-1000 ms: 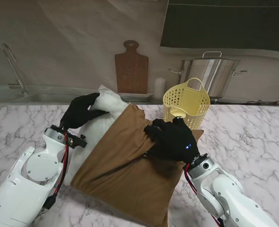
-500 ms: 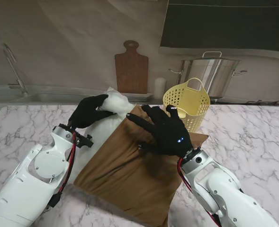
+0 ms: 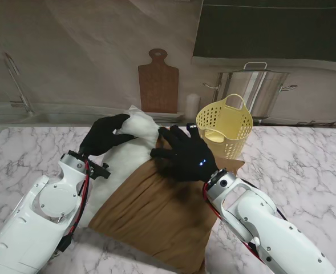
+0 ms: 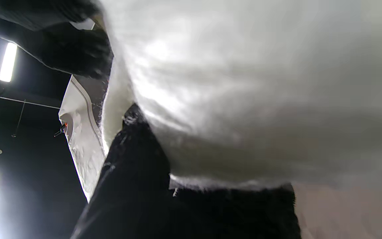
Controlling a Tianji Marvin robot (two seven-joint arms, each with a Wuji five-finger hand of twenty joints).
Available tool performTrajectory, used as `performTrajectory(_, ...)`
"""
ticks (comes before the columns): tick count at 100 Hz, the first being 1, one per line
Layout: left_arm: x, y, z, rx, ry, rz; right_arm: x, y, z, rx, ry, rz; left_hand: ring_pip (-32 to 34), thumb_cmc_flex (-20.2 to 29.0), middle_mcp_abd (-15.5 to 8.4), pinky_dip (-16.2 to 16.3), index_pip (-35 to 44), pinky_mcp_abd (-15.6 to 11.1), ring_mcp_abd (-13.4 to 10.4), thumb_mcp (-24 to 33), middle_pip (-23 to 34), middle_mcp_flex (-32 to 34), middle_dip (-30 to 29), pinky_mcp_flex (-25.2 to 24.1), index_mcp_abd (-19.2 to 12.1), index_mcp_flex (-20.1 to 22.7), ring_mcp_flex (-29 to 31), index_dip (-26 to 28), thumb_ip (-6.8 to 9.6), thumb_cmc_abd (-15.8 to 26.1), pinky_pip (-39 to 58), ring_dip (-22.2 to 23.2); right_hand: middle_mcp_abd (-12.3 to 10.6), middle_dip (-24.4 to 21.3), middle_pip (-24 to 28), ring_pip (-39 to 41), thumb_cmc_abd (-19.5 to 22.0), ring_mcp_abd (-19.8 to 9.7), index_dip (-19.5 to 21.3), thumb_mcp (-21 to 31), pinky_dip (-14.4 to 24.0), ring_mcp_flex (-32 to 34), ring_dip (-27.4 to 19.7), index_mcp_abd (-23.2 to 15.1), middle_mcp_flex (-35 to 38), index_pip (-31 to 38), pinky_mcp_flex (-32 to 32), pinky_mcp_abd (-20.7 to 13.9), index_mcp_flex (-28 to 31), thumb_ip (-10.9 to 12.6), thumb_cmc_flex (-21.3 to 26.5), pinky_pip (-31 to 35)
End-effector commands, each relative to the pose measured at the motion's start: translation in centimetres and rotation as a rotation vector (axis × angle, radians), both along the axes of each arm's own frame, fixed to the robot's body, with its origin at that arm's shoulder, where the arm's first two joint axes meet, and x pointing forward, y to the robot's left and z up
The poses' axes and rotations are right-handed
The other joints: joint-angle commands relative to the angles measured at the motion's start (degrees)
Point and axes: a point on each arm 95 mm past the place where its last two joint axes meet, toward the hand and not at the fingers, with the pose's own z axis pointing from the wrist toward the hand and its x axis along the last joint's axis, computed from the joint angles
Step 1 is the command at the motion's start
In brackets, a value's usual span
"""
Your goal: Remove the pillowcase from the pillow and put it in the laundry basket
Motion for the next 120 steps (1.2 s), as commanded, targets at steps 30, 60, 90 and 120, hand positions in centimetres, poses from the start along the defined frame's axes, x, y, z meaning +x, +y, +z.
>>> performTrajectory(30,0.3,2.1,2.5,-0.021,-0.086,0.059,-0.9,-3.4,-1.4,-0.021,0.007,-0.084,0.9,6.4,-3.5,1.5,5.4,-2.1,-4.0,5.2,2.1,-0.6,1.8,-0.2,-4.1,-0.5,0.8,3.5,1.80,4.6,81.0,1.0,-3.1,8.8,5.3,2.7,5.1,-1.1,14.8,-4.0,1.3,5.2,2.3,0.3,14.0,25.1,0.1,2.2,23.2,0.8,-6.2,1.1)
performTrajectory(60,0.4,3.3,2.9,-0.029,-0.107,0.092,-1.7,-5.5,-1.9,-0.035,0.032,-0.203,1.0,6.4,-3.4,1.7,5.5,-2.2,-3.9,5.3,2.3,-0.7,1.9,0.0,-4.1,-0.7,0.8,3.6,1.74,4.7,81.0,1.1,-6.5,10.6,4.5,5.7,5.3,-2.1,16.4,-2.8,1.7,12.0,4.8,3.6,25.5,25.6,1.8,3.4,31.0,2.1,-8.0,1.3)
performTrajectory(90,0.4,3.6,2.7,-0.050,-0.090,0.103,-2.0,-5.9,-3.0,-0.023,0.089,-0.225,0.9,6.4,-3.4,1.9,5.4,-2.0,-3.8,5.3,2.3,-1.0,2.0,-0.3,-4.0,-0.9,0.6,3.5,1.63,4.9,80.8,1.1,-7.8,11.0,2.5,6.6,0.4,-2.6,12.7,-3.6,2.3,17.6,6.6,1.2,30.2,23.2,4.7,4.0,24.1,0.4,0.4,1.9)
performTrajectory(120,0.9,2.2,1.5,-0.063,-0.012,0.094,-1.9,-3.8,-3.3,0.026,0.181,-0.080,-3.2,6.4,-4.2,1.4,2.3,-1.4,-3.6,5.9,-1.6,-2.7,-1.3,-2.0,-2.8,-2.3,-1.1,2.4,0.83,6.3,79.5,-1.9,-8.8,21.4,18.0,24.7,-7.0,-7.5,12.1,12.1,6.4,39.2,17.8,-0.4,45.7,29.8,22.2,-1.7,16.4,-3.0,7.4,13.9)
